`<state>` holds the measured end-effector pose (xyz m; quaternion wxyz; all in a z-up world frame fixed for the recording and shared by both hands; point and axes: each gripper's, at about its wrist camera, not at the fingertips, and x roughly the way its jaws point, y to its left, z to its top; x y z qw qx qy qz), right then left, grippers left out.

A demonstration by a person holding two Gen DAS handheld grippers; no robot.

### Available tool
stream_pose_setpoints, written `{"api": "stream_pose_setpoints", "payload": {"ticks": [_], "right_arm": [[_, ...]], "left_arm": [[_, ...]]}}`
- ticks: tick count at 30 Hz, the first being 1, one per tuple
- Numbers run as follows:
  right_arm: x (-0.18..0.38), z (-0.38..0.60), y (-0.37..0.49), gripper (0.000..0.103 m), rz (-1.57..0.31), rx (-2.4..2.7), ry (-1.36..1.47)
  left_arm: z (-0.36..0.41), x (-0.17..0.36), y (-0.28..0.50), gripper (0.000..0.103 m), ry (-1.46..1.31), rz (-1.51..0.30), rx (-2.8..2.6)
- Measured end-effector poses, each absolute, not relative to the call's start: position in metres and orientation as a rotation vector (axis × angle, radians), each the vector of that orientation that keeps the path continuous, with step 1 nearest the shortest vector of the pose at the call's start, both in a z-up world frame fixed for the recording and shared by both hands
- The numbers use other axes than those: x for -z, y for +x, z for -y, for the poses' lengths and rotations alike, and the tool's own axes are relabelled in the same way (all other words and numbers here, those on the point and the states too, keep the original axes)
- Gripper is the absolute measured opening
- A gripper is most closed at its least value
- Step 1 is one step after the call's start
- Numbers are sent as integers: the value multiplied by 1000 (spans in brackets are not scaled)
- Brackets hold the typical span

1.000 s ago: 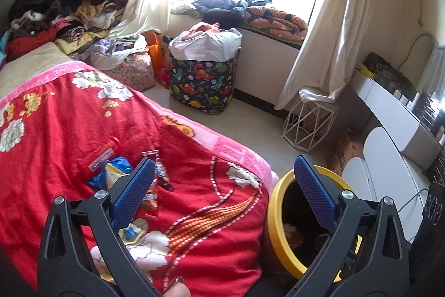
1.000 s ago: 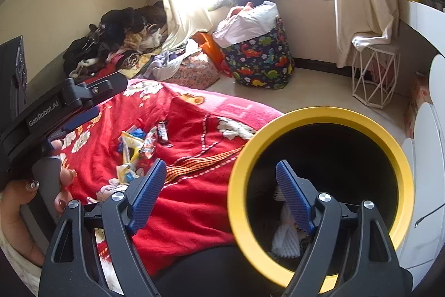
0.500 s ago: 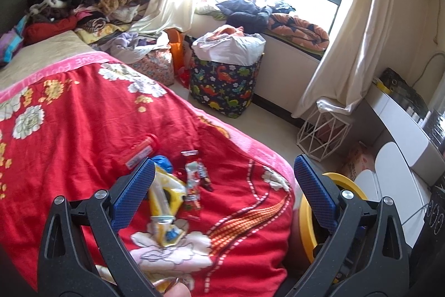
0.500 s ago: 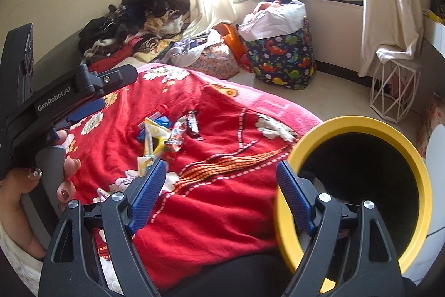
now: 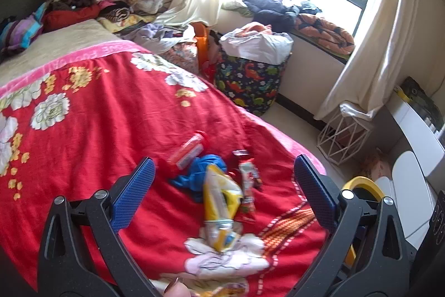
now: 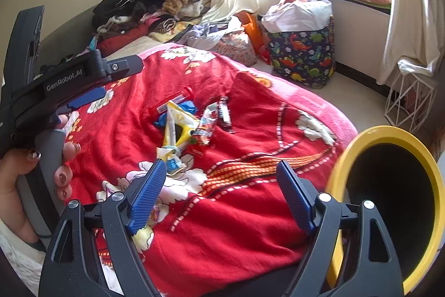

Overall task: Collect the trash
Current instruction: 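Grasp the red plastic bottle with the left tool while the right tool grasps the yellow snack bag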

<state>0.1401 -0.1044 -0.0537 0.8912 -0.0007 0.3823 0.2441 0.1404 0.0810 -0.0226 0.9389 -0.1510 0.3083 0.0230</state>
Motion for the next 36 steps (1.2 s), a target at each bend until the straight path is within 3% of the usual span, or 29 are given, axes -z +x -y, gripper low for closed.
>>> {"api": "stream_pose_setpoints", "payload": {"ticks": [10,14,23,32,36], "right_arm": [[72,65,156,79,-841,-575,-26],[80,53,162,78,-867,-610,-26],[102,19,179,62,-939,-691,-58],[124,-8,192,49,-981,-731,-102],[131,-14,196,36,-991,-733,-121]], "left_arm": [[-123,42,152,92,-333,-682,-95],[-135,54,163,79,-346,-720,-103],[-147,82,191,52,-375,-791,-68],[-152,106,215,44,-393,-859,-38],[-151,116,224,44,-411,-881,-17]]}}
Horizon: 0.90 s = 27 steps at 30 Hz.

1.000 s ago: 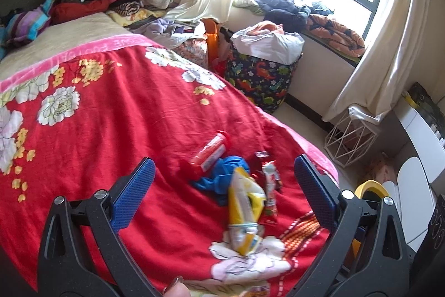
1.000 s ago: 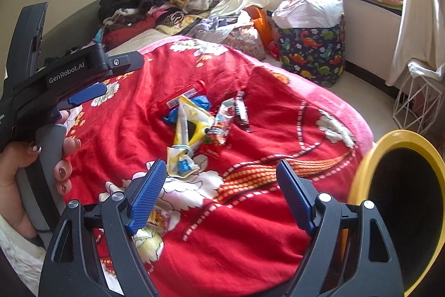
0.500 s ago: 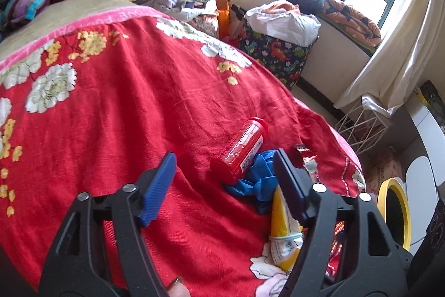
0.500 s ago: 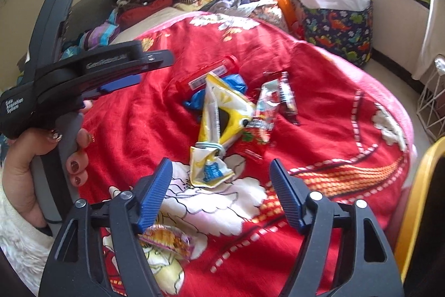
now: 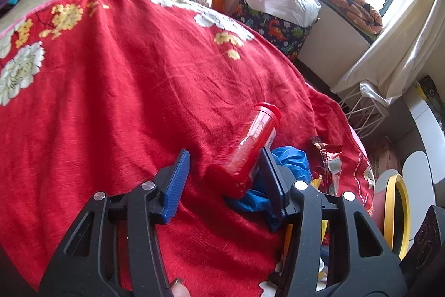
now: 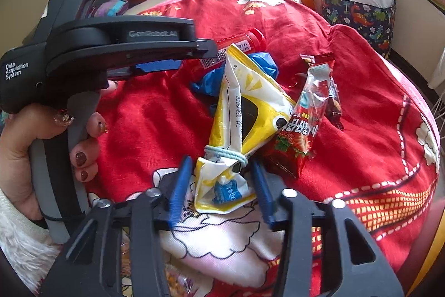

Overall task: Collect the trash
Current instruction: 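Grasp the red plastic bottle with the left tool while the right tool grasps the yellow snack bag, then lift the red bottle and yellow snack bag off the bed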

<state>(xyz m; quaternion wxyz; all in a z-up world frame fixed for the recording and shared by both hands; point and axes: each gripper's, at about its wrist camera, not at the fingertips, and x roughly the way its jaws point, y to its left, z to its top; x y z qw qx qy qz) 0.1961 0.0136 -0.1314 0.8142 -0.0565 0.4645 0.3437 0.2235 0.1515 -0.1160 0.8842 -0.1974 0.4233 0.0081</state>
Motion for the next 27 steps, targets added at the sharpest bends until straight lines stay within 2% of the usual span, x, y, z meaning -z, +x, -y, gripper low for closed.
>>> {"api": "stream_pose_setpoints", "payload": {"ticks": [4,7,14,27], "right_arm": [[131,-9,194,35,-991,-741,-110],[127,-6,190,35,-991,-756,-101],[117,5,176,34,-975,-767,-95],[90,20,154,34,-927,-763,-67]], "left_arm": [[-151,123,227,44,-446,-891,7],[-149,122,227,35,-448,-888,18],[-153,113,210,30,-473,-851,8],[-151,87,162,27,-481,-789,-22]]}}
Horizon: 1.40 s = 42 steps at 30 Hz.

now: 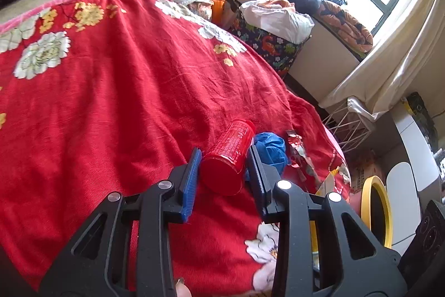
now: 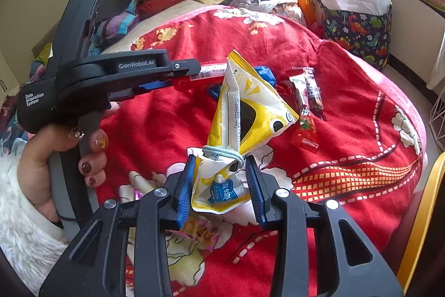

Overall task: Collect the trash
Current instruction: 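Lift the red bottle and yellow snack bag off the bed, then carry both items over the bin and open the right tool to drop the yellow bag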

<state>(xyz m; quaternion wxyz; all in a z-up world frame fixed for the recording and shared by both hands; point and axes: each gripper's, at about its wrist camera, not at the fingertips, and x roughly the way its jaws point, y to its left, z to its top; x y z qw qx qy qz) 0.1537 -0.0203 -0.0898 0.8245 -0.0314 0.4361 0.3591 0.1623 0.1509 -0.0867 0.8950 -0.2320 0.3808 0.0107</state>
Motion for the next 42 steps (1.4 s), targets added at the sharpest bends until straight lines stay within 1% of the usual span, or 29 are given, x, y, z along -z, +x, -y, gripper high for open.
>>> {"api": "stream_pose_setpoints", "payload": {"ticks": [9,20,42], "right_arm": [[71,34,134,34,-887,-757,-46],[55,74,122,34,-846,-704,11],[45,159,127,34,-808,-557,144]], "left_arm": [[-135,55,143,26,-456,-722,-9],[-100,20,133,25,-401,-654,44],[-12,1,142,25,-303,-657,181]]}}
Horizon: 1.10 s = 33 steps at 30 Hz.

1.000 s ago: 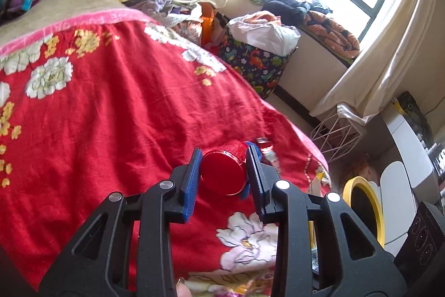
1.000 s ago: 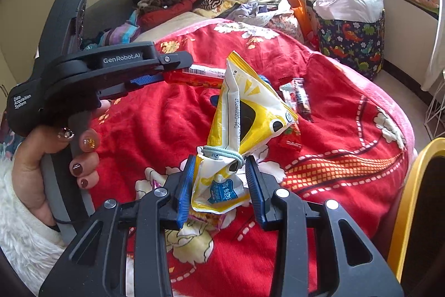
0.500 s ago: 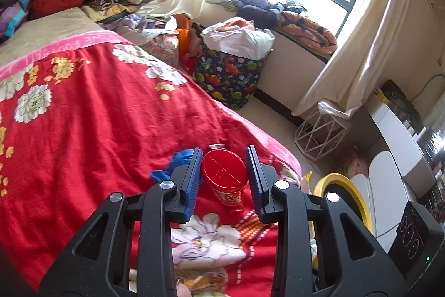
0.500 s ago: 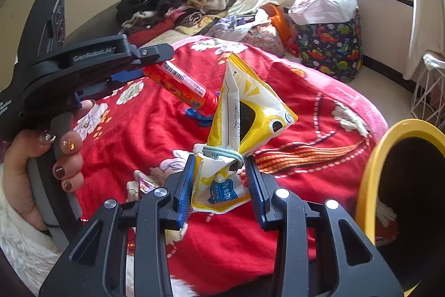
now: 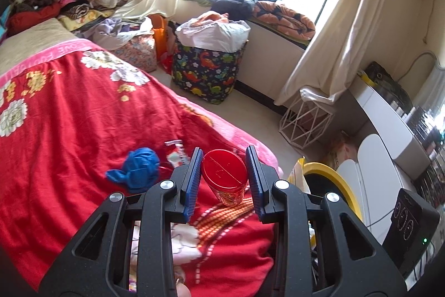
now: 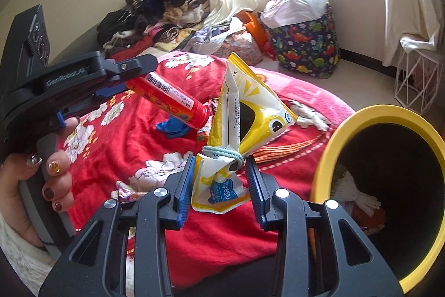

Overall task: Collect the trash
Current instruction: 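Carry both items over the bin and open the right tool to drop the yellow bag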

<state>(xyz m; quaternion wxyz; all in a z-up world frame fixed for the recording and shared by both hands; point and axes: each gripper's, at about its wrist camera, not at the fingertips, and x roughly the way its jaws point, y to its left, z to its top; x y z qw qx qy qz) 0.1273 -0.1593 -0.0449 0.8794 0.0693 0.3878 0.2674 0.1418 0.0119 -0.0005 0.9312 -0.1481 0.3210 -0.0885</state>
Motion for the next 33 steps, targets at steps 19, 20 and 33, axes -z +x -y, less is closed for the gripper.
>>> {"api": "stream_pose_setpoints", "payload": {"ticks": [19,20,33], "right_arm": [[48,228,135,34,-796,-413,247],[49,231,135,34,-795,-406,252],[58,272,137,34,-794,-306,318]], "left_arm": [[58,-3,148,25,-227,-673,313],[61,-2,148,25,-224,-675,318],[94,0,150,25,-189,-692,373]]}}
